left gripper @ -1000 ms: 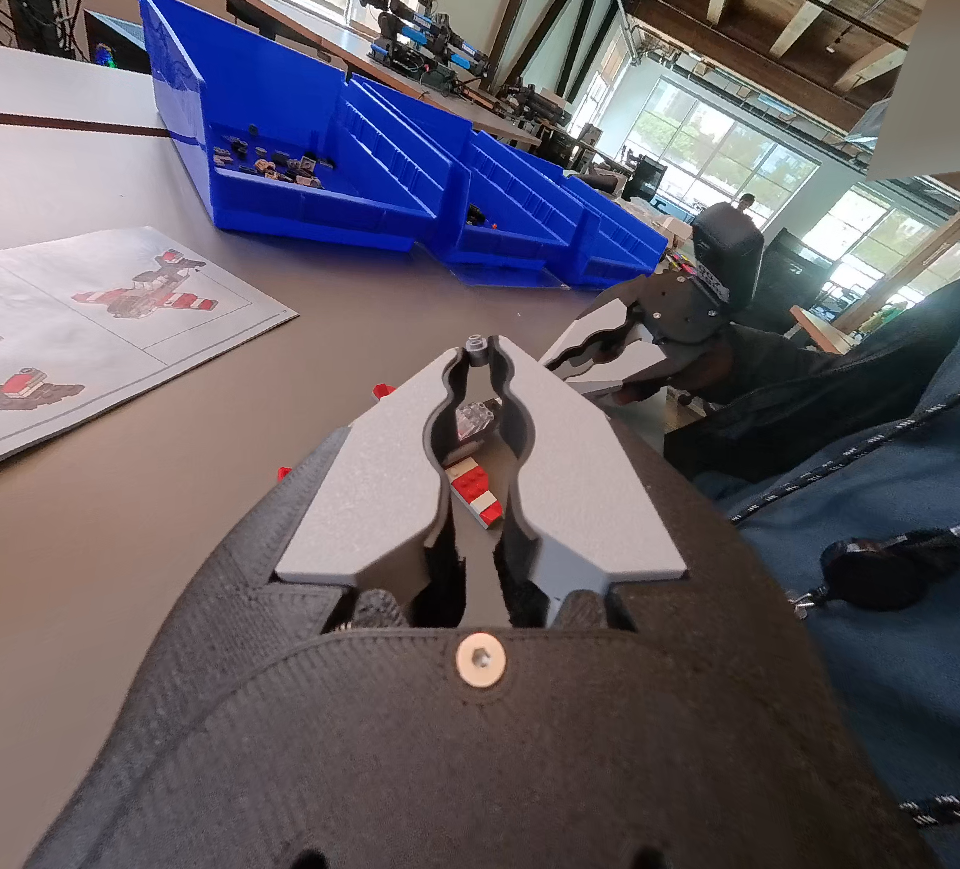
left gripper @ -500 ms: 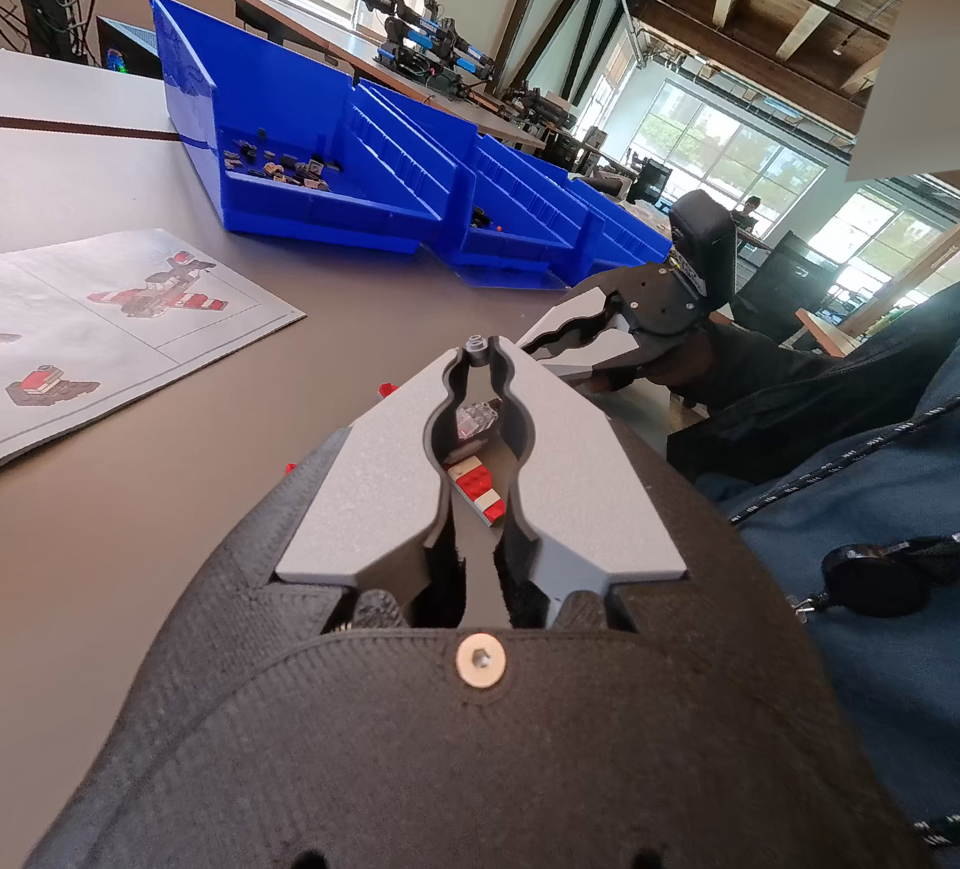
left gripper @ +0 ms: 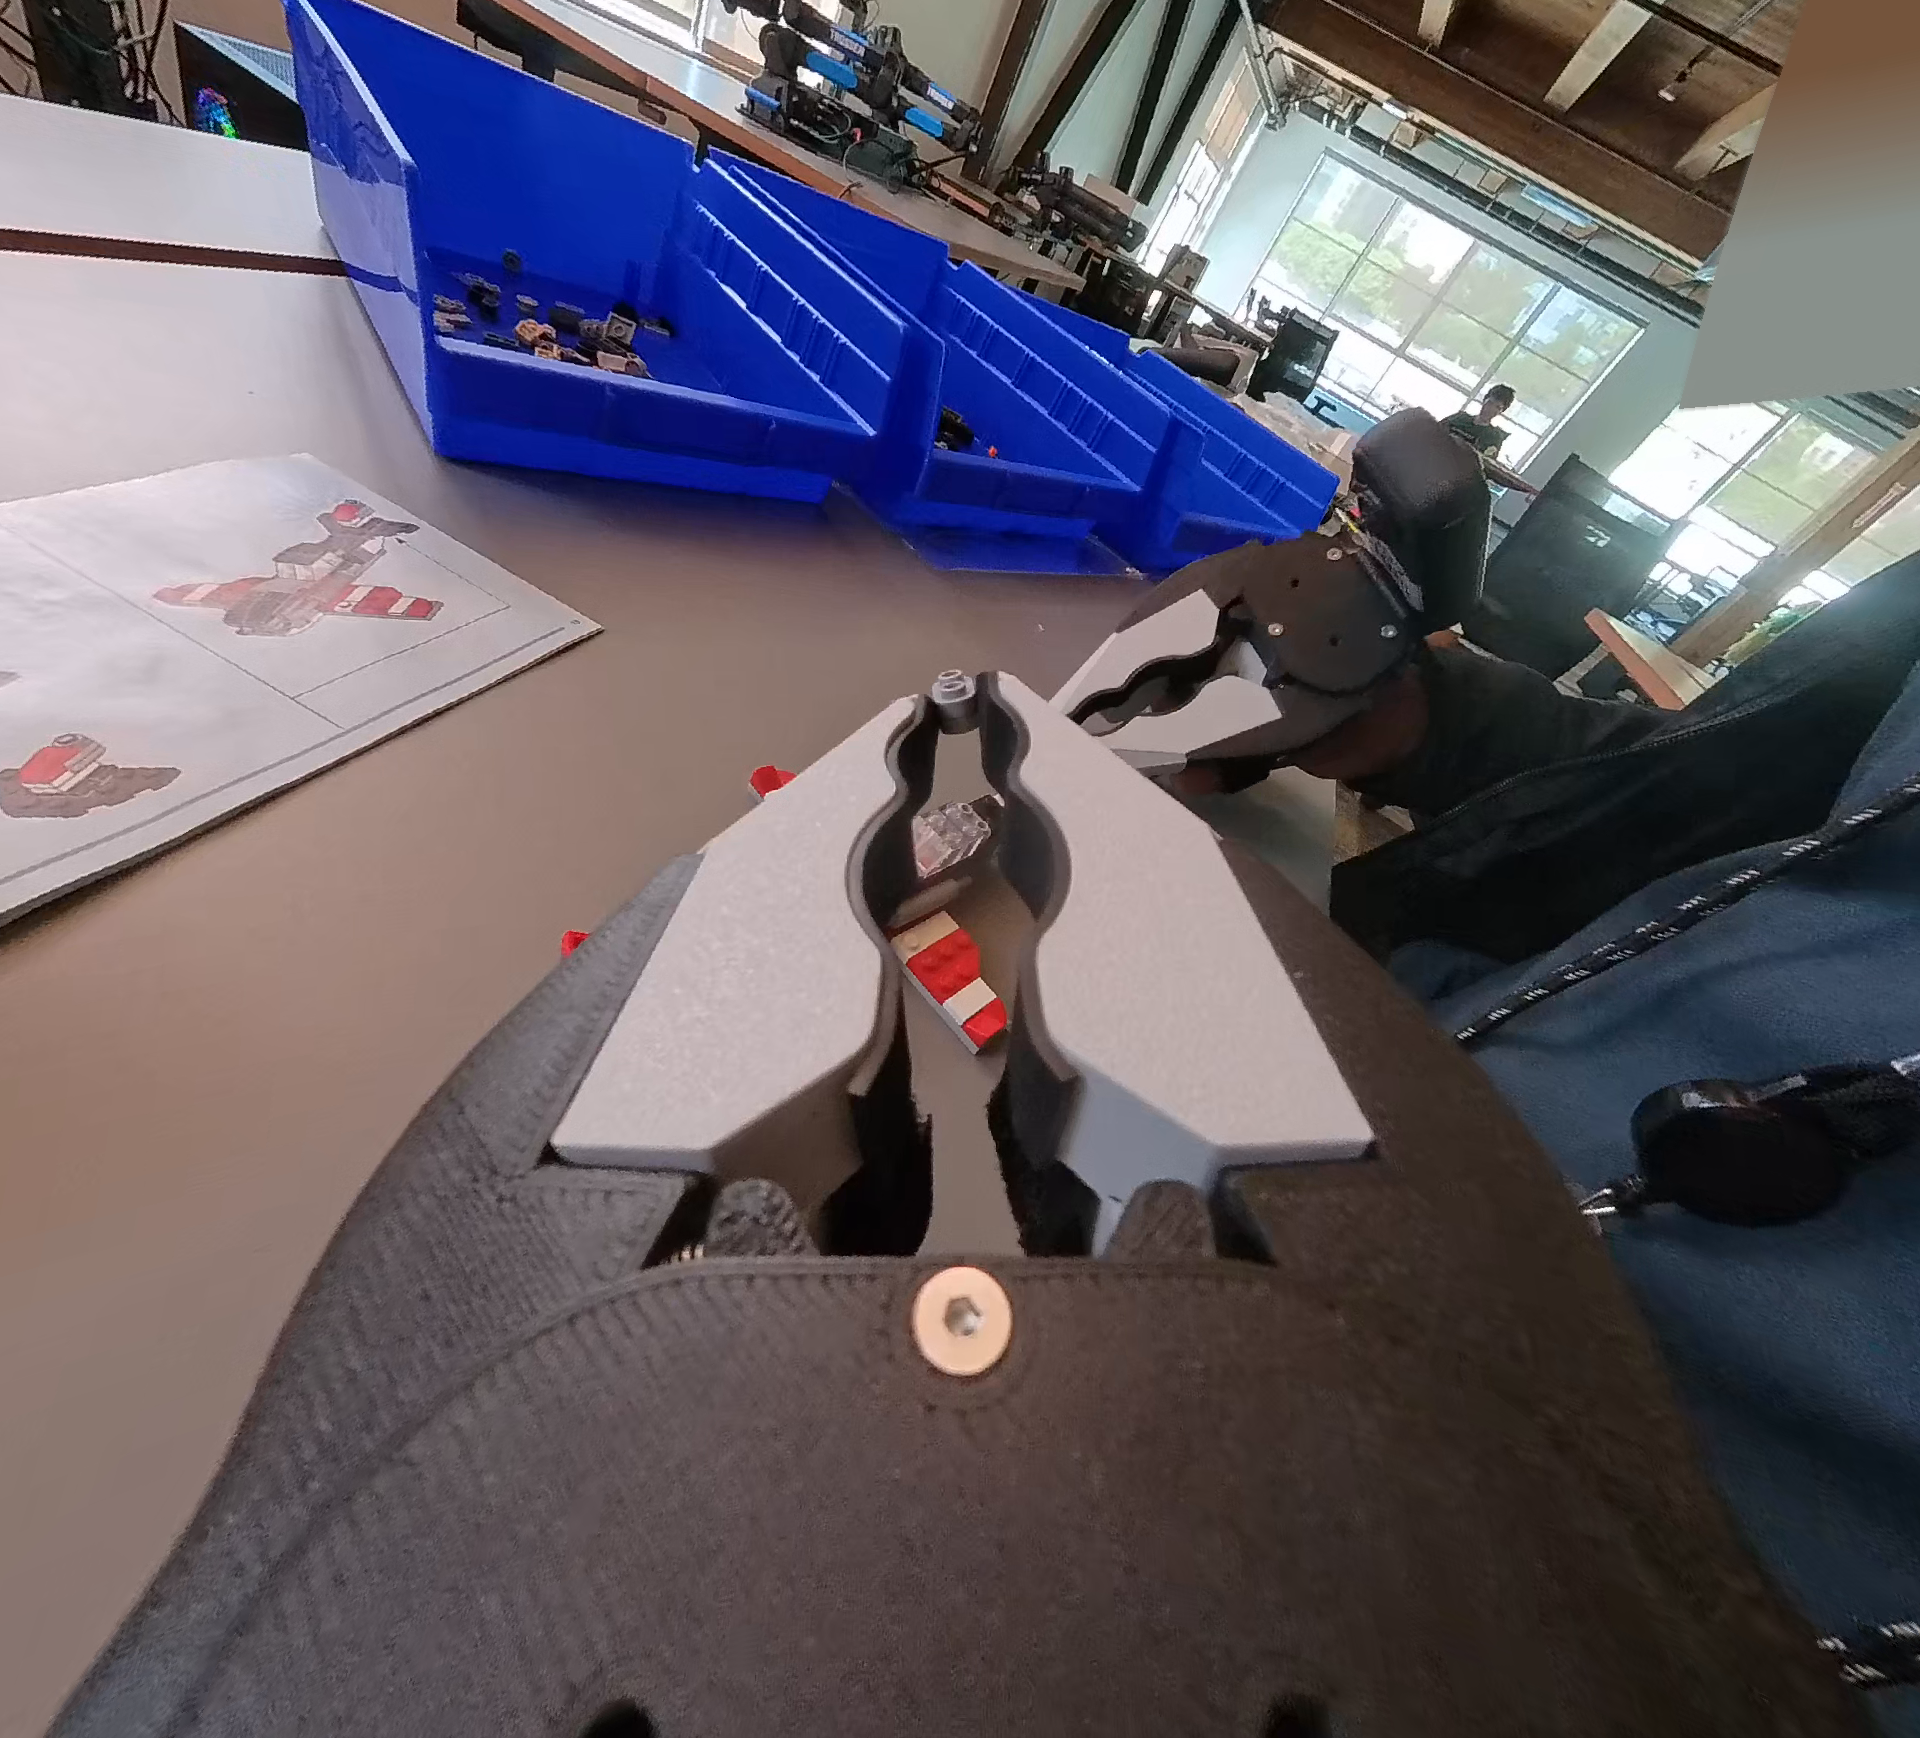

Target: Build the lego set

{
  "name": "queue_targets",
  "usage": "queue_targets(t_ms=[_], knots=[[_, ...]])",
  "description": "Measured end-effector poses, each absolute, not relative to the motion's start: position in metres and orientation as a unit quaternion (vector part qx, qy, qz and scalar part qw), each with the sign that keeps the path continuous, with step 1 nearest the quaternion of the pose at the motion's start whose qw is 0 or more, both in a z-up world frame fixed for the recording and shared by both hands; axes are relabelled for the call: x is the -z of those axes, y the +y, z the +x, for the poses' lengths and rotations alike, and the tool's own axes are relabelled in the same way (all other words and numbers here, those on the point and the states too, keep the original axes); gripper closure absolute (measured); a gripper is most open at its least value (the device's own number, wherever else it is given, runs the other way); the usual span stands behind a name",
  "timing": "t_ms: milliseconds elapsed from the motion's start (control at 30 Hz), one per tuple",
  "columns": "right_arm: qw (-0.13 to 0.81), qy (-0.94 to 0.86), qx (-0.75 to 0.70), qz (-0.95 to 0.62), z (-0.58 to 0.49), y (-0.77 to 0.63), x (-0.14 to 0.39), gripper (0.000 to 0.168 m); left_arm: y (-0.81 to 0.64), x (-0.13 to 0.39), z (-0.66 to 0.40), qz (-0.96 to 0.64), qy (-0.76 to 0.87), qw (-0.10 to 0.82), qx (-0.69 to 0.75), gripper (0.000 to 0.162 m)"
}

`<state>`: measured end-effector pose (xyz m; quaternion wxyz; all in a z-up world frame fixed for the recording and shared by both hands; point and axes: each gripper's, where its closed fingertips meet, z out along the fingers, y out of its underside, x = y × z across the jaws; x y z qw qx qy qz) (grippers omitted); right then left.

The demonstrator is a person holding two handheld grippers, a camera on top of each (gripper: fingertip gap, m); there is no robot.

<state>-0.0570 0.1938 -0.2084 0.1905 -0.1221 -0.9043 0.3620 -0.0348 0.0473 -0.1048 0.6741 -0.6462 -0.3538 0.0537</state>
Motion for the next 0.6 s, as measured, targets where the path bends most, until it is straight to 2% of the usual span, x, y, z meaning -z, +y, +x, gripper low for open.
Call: queue_targets(t_ms=[600], knots=[[0.203,-0.9,-0.363,-0.126,-0.048,0.209,0.204,0.16,0.05,0.104,-0.034,-0.647,-0.351,0.675,-0.051,0.154]])
